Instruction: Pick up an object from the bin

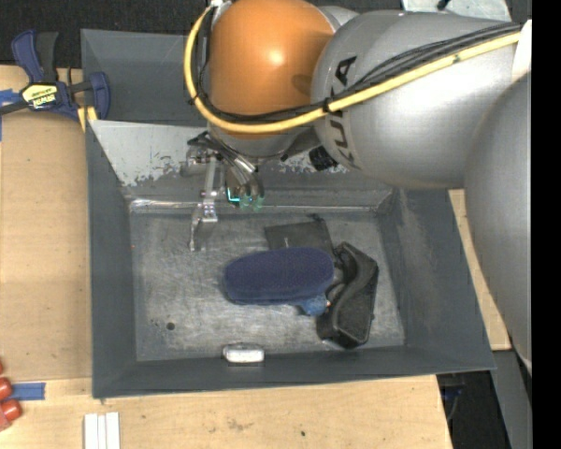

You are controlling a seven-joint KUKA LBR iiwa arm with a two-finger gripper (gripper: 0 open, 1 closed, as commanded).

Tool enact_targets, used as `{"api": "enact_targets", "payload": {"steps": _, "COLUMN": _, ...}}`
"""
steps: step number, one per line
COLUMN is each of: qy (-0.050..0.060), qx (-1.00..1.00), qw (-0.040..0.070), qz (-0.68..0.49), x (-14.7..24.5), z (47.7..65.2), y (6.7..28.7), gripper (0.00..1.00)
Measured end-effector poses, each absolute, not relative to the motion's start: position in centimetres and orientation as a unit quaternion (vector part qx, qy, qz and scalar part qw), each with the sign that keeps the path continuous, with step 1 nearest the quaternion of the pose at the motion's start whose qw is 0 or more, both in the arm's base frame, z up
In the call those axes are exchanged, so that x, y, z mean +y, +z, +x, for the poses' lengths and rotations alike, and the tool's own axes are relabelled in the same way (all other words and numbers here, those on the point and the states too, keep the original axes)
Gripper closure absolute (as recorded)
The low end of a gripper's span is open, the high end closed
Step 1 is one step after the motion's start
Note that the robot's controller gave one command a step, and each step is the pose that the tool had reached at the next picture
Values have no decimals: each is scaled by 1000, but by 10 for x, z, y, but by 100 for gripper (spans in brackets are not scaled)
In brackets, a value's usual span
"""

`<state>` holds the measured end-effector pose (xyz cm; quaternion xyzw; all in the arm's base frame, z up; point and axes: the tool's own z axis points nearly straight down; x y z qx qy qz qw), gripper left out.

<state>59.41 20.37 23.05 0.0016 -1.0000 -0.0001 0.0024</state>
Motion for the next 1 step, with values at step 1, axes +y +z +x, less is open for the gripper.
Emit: {"api": "enact_targets", "payload": {"steps": 1, "qy": 1, "qx": -996, "qw": 1, "qz": -87, "x": 149, "z": 548, "y": 187, "gripper": 0}}
